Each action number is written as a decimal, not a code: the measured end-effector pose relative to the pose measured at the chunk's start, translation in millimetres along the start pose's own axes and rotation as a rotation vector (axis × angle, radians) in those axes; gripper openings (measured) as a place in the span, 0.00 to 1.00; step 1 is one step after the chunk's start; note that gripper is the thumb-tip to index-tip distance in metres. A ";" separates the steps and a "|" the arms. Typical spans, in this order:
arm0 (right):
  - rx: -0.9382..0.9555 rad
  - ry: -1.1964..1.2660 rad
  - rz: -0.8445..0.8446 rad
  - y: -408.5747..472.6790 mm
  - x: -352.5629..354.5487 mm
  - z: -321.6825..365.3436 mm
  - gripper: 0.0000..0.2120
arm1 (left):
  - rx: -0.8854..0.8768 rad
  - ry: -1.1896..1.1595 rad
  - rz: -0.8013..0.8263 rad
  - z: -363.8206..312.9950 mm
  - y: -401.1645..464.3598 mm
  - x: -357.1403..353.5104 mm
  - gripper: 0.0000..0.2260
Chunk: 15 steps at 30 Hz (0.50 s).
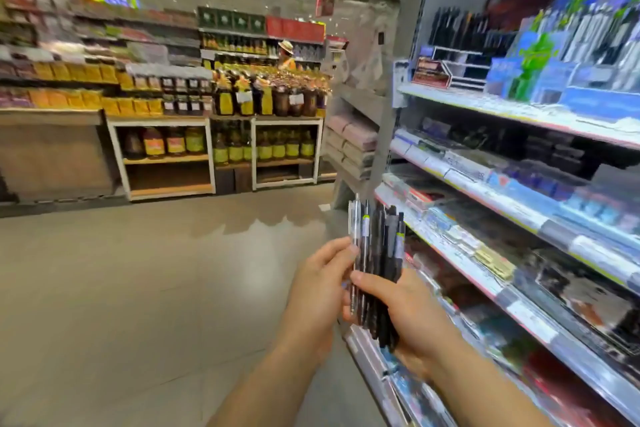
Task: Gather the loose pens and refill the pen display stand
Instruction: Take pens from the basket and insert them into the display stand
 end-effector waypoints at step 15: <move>0.165 -0.233 -0.069 210.4 9.1 49.0 0.06 | -0.170 0.312 0.046 -81.2 197.7 14.5 0.12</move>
Point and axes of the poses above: each hand's wrist, its own y-axis towards the middle knuckle, its own x-axis out of the back of the hand, z = x × y, the point moved 10 cm from there along y, towards the middle knuckle
